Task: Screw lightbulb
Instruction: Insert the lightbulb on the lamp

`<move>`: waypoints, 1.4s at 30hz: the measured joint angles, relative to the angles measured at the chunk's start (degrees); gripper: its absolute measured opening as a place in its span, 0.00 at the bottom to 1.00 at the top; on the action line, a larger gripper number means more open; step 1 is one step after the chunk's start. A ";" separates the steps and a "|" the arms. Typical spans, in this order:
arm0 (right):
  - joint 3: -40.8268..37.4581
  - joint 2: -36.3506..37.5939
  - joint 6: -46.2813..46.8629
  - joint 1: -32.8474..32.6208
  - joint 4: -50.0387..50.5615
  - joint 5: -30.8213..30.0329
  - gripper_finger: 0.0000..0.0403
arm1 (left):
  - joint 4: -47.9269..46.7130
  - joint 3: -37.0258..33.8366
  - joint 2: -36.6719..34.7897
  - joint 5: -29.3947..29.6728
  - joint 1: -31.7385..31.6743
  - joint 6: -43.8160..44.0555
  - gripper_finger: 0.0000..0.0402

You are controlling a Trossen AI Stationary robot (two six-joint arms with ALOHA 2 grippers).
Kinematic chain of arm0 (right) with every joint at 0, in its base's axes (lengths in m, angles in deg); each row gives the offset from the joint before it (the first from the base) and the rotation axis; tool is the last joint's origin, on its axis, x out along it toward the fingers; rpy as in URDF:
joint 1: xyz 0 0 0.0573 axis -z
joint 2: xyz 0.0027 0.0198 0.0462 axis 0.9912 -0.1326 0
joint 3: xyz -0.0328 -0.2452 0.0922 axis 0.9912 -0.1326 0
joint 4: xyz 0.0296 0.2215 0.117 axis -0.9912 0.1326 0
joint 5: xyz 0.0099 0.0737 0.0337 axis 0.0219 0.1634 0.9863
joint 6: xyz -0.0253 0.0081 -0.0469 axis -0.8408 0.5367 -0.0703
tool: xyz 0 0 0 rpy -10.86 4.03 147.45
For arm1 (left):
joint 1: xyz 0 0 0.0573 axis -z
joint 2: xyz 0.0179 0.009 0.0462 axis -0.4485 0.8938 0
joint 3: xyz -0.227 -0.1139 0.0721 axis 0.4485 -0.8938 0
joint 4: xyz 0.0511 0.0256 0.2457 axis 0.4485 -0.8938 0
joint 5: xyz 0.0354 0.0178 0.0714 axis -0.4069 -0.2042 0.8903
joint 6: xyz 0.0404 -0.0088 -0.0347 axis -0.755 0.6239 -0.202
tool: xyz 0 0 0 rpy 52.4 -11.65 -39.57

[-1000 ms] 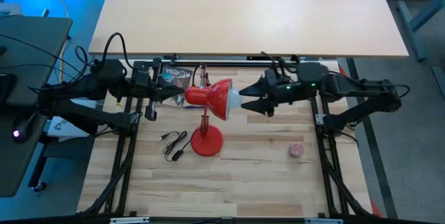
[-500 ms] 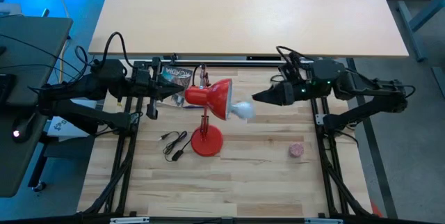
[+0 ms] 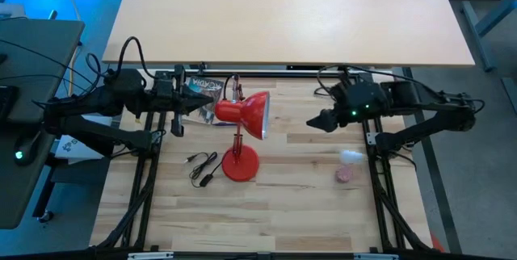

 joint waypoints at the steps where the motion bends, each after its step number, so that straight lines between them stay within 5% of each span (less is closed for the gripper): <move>1: 0.00 -0.07 0.97 0.00 0.99 -0.01 0.88 | -0.02 0.00 -0.03 0.03 0.00 -0.05 0.00; 14: 0.00 -0.20 -7.85 0.00 4.59 -2.20 0.88 | -0.13 0.00 -0.08 0.12 0.00 -0.56 0.00; 24: 0.00 -0.79 -16.14 -1.68 26.88 2.72 0.88 | -1.38 -0.04 -4.12 2.03 -0.04 -2.19 0.00; 26: -0.41 -1.80 -9.39 -1.43 35.03 1.49 0.88 | -1.59 -0.04 -5.13 3.35 -0.04 -2.69 0.00; 33: -16.39 -0.64 10.04 -0.71 29.07 9.98 0.88 | -1.87 -0.02 -6.34 4.50 -0.04 -3.06 0.00; 42: -35.22 -0.42 27.53 4.06 12.57 0.21 0.88 | -3.52 -0.02 -6.17 4.48 -0.04 -2.57 0.00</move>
